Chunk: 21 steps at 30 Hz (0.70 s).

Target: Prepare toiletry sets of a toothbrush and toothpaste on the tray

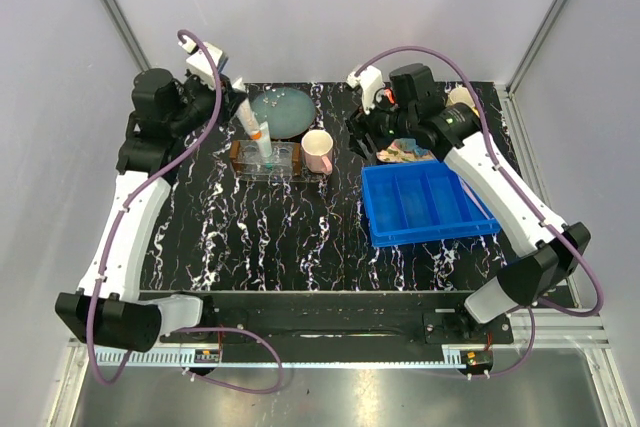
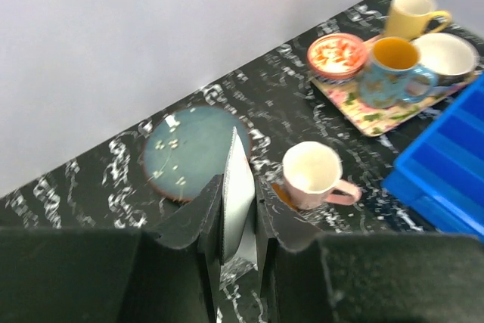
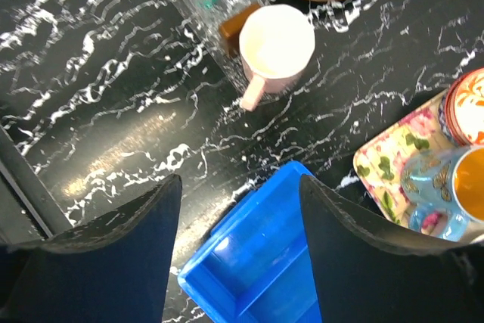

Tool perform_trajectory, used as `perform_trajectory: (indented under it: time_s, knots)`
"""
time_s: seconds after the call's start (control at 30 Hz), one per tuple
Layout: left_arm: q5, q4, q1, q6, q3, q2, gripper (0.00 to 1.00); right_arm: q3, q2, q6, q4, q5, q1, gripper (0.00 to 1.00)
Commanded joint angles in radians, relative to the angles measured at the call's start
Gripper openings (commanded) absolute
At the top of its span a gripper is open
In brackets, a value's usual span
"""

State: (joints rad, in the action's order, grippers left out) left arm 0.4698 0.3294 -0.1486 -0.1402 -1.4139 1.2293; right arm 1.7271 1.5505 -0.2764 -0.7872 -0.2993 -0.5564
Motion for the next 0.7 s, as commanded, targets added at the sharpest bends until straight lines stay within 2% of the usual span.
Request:
perform_trajectory:
  time_s: [0.0,0.23,0.67]
  knots:
    - [-0.155,-0.093,0.036,-0.039,0.042,-0.025,0.0,-0.067,-0.058,-0.047,0.066,0.083,-0.002,0.67]
    - [-0.263,-0.237,0.066,-0.044,0.154,-0.03,0.0,-0.135,-0.082,-0.053,0.101,0.081,0.006,0.62]
    - [-0.31,-0.535,0.08,-0.018,0.323,0.006,0.0,-0.182,-0.082,-0.061,0.126,0.08,0.013,0.59]
